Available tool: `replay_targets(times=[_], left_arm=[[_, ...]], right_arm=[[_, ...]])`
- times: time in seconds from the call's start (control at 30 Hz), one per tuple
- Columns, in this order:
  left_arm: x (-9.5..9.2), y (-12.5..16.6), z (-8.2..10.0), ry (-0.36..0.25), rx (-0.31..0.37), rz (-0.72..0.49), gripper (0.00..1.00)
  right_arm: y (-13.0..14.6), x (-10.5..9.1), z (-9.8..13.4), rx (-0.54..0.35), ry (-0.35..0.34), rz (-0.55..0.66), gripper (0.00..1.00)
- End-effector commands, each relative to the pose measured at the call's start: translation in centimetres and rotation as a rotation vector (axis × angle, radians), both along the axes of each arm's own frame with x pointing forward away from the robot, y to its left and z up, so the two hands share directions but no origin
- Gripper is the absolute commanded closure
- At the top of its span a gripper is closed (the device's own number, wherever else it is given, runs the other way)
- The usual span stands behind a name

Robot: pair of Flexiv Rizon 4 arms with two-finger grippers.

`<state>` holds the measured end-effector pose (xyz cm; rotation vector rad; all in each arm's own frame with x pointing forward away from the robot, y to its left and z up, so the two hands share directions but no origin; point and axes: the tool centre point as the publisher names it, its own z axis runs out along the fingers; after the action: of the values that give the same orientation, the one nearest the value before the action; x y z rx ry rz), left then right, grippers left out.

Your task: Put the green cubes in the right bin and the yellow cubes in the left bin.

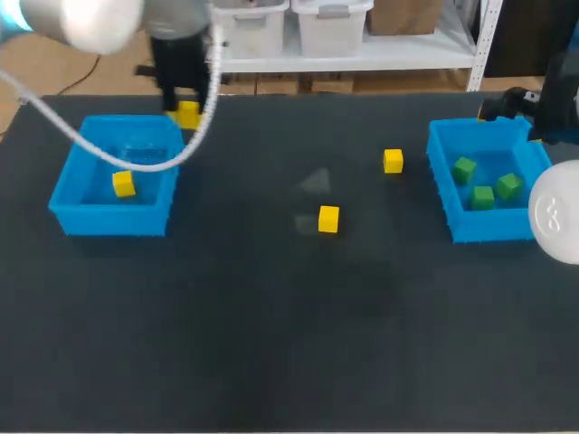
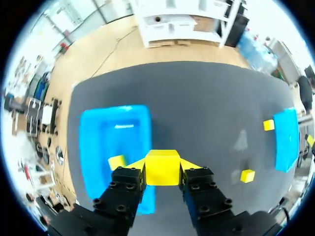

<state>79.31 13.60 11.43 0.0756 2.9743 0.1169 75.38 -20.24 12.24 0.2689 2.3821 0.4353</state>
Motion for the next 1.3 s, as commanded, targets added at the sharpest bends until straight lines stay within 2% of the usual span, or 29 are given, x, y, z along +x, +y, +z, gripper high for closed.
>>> replay_targets(times=[0.03,0.23,0.27,0.3,0.4,0.53,0.63,0.73,0.87,1.0,1.13,1.27,1.3], left_arm=[[-4.3,5.5,-0.6,-0.303,-0.062,0.023,1.00],[-4.4,8.5,-1.5,-0.273,-0.017,0.068,1.00],[-4.4,8.7,-1.6,-0.266,0.006,0.080,0.59],[-4.4,9.0,-1.7,-0.267,-0.007,0.093,0.00],[-4.3,9.1,-1.5,-0.273,0.008,0.088,0.00],[-3.8,7.7,-0.4,-0.293,-0.008,0.042,0.00],[-3.7,5.1,0.5,-0.297,-0.046,-0.047,0.00],[-3.8,1.5,1.1,-0.280,-0.076,-0.199,0.00],[-5.0,-4.4,0.7,-0.208,-0.124,-0.431,0.00],[-6.5,-10.0,-0.5,-0.122,-0.117,-0.616,0.00],[-7.5,-15.1,-2.0,-0.049,-0.130,-0.688,0.00],[-8.4,-19.2,-3.2,0.025,-0.205,-0.668,0.00],[-8.8,-20.1,-3.5,0.030,-0.206,-0.671,0.00]], right_arm=[[0.0,-0.1,0.1,-0.003,0.002,-0.002,0.00],[0.0,-0.1,0.1,-0.003,0.002,-0.002,0.00],[0.0,-0.1,0.1,-0.003,0.002,-0.002,0.00],[0.0,-0.1,0.1,-0.003,0.002,-0.002,0.00],[0.0,-0.1,0.1,-0.003,0.002,-0.002,0.00],[0.0,-0.1,0.1,-0.003,0.002,-0.002,0.00],[0.0,-0.1,0.1,-0.003,0.002,-0.002,0.00],[0.0,-0.1,0.1,-0.003,0.002,-0.002,0.00],[0.0,-0.1,0.1,-0.003,0.002,-0.002,0.00],[0.0,-0.1,0.1,-0.003,0.002,-0.002,0.00],[0.0,-0.1,0.1,-0.003,0.002,-0.002,0.00],[0.0,-0.1,0.1,-0.003,0.002,-0.002,0.00],[0.0,-0.1,0.1,-0.003,0.002,-0.002,0.00]])
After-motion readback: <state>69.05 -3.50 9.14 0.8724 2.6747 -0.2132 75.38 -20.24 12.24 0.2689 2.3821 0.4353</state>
